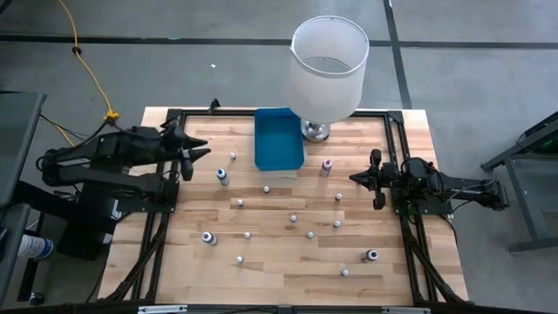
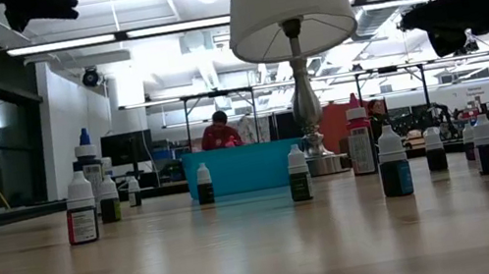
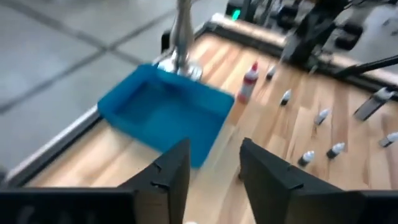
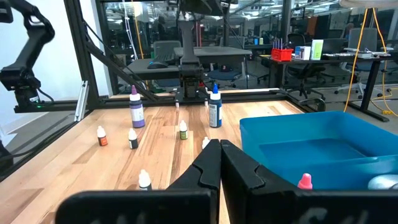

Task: Pick & Place food coloring
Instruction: Put the big blue food coloring bottle into the blue bin

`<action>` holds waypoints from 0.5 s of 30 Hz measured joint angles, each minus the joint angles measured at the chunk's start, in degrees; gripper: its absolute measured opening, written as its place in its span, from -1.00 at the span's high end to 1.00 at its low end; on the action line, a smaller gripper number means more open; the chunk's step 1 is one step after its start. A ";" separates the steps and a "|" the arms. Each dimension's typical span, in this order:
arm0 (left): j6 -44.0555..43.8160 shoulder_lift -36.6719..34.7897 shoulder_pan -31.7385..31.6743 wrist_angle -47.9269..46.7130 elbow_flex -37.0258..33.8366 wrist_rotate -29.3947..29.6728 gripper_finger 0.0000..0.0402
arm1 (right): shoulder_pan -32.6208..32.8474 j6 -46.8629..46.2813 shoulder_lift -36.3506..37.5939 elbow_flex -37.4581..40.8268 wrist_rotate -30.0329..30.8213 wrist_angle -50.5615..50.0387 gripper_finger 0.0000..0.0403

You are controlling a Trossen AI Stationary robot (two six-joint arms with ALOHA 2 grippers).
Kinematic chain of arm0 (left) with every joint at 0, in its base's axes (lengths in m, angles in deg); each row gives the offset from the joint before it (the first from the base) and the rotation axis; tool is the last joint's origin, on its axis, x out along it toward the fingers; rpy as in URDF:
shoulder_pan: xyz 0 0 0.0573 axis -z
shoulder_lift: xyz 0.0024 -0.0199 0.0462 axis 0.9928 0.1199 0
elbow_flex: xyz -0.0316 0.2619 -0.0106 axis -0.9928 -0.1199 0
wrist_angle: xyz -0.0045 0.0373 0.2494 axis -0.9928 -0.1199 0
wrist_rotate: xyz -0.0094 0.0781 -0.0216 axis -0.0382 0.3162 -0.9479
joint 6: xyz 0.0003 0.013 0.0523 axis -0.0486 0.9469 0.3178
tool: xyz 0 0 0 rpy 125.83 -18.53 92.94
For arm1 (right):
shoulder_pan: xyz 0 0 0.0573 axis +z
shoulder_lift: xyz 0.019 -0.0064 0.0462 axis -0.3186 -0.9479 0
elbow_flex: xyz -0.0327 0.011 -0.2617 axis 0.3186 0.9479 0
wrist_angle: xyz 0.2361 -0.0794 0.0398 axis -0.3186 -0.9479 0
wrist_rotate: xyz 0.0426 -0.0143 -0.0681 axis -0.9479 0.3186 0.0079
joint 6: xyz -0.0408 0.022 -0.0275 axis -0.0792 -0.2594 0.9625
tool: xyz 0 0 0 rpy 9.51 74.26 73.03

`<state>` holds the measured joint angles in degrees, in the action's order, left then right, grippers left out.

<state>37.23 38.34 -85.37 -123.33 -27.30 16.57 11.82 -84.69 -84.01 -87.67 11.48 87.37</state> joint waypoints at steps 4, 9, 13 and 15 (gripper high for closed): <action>-5.20 7.02 -0.77 -11.01 8.44 -0.04 0.17 | 0.01 0.01 -0.01 0.00 0.02 0.00 1.00; -4.85 16.27 -6.56 -25.69 18.78 -2.34 0.00 | 0.00 0.00 -0.02 0.02 0.00 0.00 1.00; -3.46 22.74 -10.82 -34.17 23.52 -5.85 -0.09 | 0.01 0.02 -0.02 0.00 0.02 0.00 1.00; -2.27 24.94 -12.14 -36.21 24.25 -8.58 -0.11 | 0.00 0.02 -0.01 0.02 0.00 0.00 1.00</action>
<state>34.97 63.28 -97.52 -159.54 -3.06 7.99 11.82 -84.67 -84.01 -87.65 11.49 87.37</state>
